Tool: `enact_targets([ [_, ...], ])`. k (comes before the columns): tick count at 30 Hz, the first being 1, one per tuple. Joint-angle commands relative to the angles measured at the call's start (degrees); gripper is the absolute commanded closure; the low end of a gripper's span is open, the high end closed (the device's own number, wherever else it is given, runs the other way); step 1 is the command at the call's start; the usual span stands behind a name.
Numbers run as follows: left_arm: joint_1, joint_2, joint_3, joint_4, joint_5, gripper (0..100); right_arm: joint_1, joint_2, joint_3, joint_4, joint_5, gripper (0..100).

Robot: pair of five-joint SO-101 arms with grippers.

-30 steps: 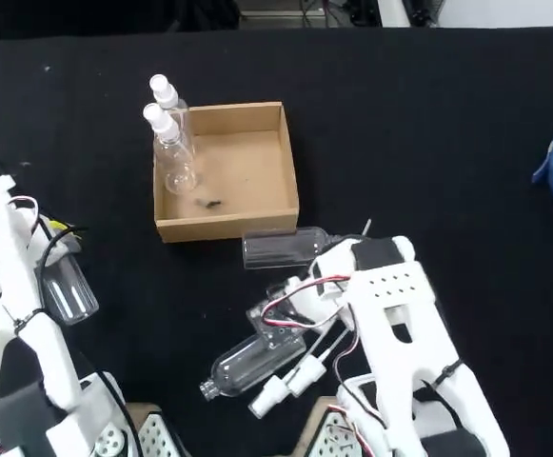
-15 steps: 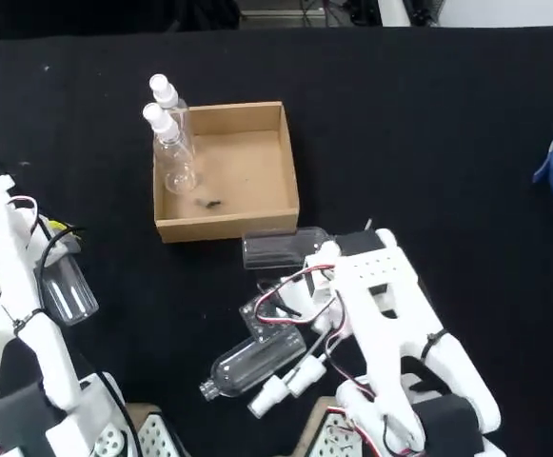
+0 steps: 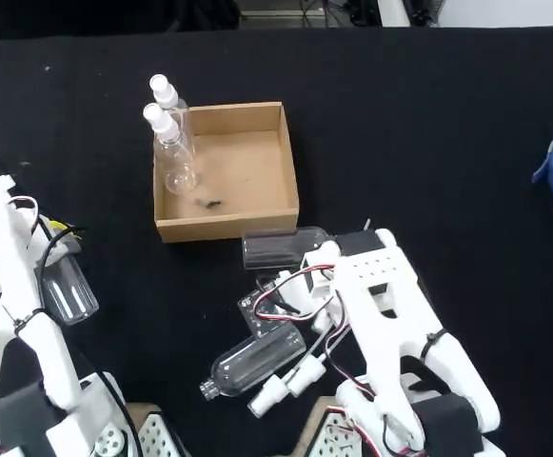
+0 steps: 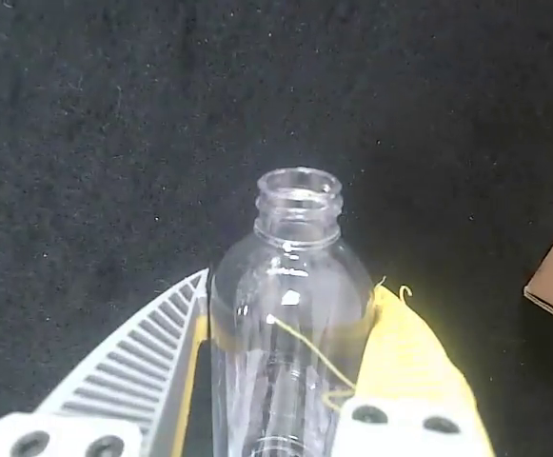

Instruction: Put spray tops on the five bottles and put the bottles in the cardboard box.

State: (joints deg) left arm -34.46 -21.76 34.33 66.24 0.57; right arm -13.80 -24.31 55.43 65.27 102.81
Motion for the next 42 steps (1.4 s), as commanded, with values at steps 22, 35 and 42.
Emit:
enact_targets([
  [22, -0.48, -1.85, 0.22, -0.44, -2.2, 97, 3.52, 0.13, 3.74, 0.18, 0.0, 80.7],
  [35, -0.48, -1.85, 0.22, -0.44, -2.2, 97, 3.69, 0.4, 5.23, -0.35, 2.2, 81.0],
  [42, -0.48, -1.85, 0.22, -0.44, -2.2, 97, 5.8, 0.4, 7.87, -4.84, 2.2, 81.1],
])
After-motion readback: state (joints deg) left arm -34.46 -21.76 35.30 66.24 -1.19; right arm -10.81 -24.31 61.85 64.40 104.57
